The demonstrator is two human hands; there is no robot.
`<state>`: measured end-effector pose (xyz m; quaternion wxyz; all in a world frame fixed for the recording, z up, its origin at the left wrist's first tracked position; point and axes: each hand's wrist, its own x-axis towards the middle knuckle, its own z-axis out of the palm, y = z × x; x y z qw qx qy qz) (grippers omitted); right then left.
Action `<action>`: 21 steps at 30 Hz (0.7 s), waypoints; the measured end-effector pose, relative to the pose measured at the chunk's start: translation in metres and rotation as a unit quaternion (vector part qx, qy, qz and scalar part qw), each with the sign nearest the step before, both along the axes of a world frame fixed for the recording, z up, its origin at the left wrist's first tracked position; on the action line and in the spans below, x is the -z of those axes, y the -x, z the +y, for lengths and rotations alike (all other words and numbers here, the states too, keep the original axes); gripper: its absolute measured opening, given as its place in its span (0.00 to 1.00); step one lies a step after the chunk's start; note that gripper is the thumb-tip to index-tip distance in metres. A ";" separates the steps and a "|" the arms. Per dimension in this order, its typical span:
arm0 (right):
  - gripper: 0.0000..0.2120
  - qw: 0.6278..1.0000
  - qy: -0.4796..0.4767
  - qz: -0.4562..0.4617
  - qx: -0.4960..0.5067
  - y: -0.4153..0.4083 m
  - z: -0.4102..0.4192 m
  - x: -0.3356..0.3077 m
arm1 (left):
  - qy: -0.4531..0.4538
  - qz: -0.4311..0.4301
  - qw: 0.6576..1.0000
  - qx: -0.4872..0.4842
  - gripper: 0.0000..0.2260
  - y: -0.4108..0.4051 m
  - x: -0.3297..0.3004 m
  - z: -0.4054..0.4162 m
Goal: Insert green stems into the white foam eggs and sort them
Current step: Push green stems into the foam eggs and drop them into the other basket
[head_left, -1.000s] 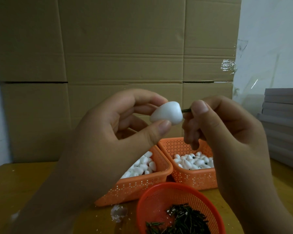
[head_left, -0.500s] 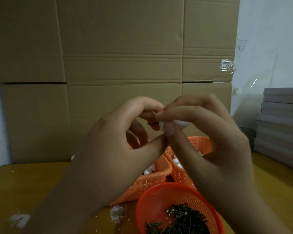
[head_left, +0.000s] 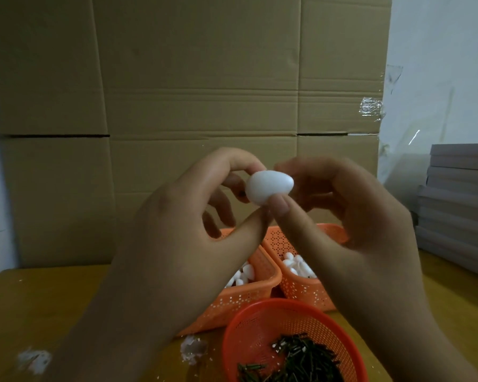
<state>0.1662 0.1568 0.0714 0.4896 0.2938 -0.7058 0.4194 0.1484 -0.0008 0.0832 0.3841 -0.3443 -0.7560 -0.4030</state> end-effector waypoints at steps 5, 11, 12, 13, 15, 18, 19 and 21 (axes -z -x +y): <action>0.10 0.991 -0.056 0.067 0.106 0.004 -0.003 0.003 | 0.036 0.031 0.998 -0.044 0.10 0.002 0.001 0.002; 0.09 0.992 0.084 -0.063 -0.063 0.004 -0.005 0.004 | -0.053 -0.013 0.997 0.050 0.12 0.002 0.001 0.000; 0.10 0.982 0.112 -0.109 -0.105 0.004 -0.004 0.002 | -0.069 -0.029 0.994 0.076 0.12 0.002 0.000 -0.001; 0.10 0.971 0.127 -0.147 -0.141 0.005 -0.002 0.001 | -0.077 -0.043 0.992 0.095 0.13 0.003 0.000 -0.002; 0.10 0.955 0.135 -0.183 -0.191 0.005 -0.001 0.000 | -0.082 -0.063 0.987 0.121 0.14 0.003 0.000 -0.002; 0.07 0.963 0.131 -0.148 -0.180 0.004 -0.001 0.000 | -0.073 -0.070 0.988 0.115 0.14 0.004 0.001 -0.001; 0.07 0.971 0.128 -0.126 -0.160 0.004 -0.001 0.000 | -0.067 -0.068 0.990 0.103 0.14 0.005 0.002 -0.001; 0.07 0.985 0.110 -0.078 -0.106 0.004 -0.002 0.002 | -0.049 -0.054 0.995 0.066 0.13 0.006 0.003 0.000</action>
